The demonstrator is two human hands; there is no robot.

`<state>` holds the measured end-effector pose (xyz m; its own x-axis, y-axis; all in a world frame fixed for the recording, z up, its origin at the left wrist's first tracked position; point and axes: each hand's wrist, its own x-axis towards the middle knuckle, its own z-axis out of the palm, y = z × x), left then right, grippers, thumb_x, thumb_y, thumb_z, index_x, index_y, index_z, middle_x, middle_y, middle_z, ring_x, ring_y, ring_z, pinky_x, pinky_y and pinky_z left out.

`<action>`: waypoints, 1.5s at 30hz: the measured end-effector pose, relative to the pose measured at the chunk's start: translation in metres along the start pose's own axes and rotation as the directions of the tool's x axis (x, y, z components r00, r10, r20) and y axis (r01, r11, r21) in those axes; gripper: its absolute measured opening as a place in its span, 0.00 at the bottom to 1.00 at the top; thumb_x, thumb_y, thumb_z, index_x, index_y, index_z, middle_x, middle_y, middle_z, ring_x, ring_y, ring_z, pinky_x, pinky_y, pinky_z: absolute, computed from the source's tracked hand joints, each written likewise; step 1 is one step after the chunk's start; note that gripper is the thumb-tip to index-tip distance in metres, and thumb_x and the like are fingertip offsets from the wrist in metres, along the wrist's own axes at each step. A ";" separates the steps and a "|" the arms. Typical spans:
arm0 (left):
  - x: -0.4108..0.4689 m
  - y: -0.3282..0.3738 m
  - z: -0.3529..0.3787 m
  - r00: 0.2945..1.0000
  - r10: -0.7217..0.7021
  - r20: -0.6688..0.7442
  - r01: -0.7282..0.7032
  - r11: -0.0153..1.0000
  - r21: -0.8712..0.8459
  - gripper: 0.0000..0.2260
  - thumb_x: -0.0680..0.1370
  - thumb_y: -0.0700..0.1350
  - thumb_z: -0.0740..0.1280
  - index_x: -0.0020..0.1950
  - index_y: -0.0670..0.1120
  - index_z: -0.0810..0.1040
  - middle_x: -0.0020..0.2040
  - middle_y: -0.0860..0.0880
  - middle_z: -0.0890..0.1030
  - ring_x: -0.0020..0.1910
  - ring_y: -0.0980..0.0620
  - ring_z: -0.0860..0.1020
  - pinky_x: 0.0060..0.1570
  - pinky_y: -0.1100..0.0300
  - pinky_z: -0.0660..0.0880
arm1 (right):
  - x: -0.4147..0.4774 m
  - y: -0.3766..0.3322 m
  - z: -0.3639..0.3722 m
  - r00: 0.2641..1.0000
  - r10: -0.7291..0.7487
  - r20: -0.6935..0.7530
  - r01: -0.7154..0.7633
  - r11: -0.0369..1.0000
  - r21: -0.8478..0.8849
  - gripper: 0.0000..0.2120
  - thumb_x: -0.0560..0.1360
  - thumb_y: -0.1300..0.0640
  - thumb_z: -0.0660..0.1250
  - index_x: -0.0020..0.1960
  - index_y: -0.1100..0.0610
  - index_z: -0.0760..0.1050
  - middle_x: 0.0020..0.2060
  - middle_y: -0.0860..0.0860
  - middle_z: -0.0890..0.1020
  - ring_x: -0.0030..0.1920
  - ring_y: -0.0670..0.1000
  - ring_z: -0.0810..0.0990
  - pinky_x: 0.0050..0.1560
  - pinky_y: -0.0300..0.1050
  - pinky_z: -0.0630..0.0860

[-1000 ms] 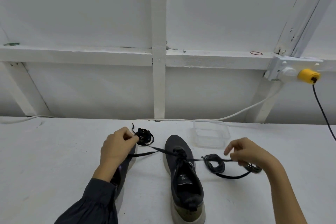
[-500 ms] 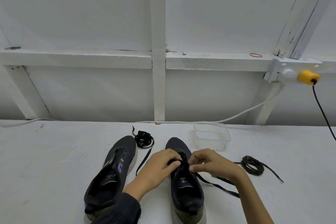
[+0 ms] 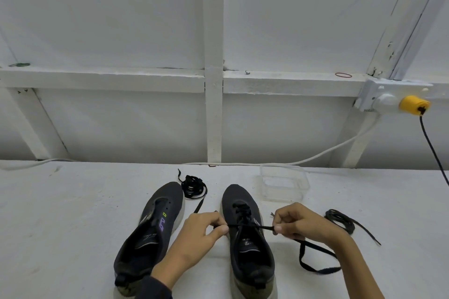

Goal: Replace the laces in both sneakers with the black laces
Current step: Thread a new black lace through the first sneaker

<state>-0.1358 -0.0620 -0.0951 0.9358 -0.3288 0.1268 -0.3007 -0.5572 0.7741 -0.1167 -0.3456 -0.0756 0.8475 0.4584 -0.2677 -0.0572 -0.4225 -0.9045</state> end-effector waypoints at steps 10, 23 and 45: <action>0.002 -0.002 -0.007 0.999 -0.037 0.032 0.036 0.998 0.054 0.09 0.76 0.44 0.69 0.36 0.52 0.80 0.36 0.60 0.82 0.42 0.60 0.79 0.45 0.69 0.72 | -0.004 0.012 -0.010 1.000 0.010 0.001 -0.010 1.000 -0.013 0.04 0.71 0.56 0.69 0.37 0.53 0.80 0.29 0.53 0.74 0.29 0.46 0.70 0.30 0.35 0.64; -0.007 0.021 -0.034 0.989 -0.147 0.011 0.131 0.842 -0.523 0.19 0.66 0.61 0.70 0.37 0.43 0.82 0.37 0.50 0.81 0.39 0.57 0.76 0.49 0.61 0.71 | -0.046 0.005 -0.030 0.987 -0.162 -0.014 0.161 0.958 0.238 0.14 0.70 0.49 0.75 0.37 0.60 0.78 0.27 0.55 0.74 0.26 0.51 0.71 0.42 0.42 0.72; 0.021 0.081 -0.011 0.990 -0.137 -0.023 0.050 0.502 -0.864 0.08 0.77 0.44 0.67 0.51 0.44 0.82 0.45 0.44 0.79 0.39 0.52 0.76 0.48 0.56 0.76 | 0.006 -0.074 0.046 0.898 -0.325 -0.296 0.439 0.705 0.557 0.11 0.71 0.57 0.74 0.50 0.62 0.82 0.37 0.57 0.79 0.39 0.55 0.76 0.47 0.44 0.76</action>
<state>-0.1389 -0.1057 -0.0228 0.9722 -0.2318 0.0337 0.0542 0.3626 0.9304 -0.1318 -0.2756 -0.0251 0.9359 0.3179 0.1521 0.0379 0.3383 -0.9403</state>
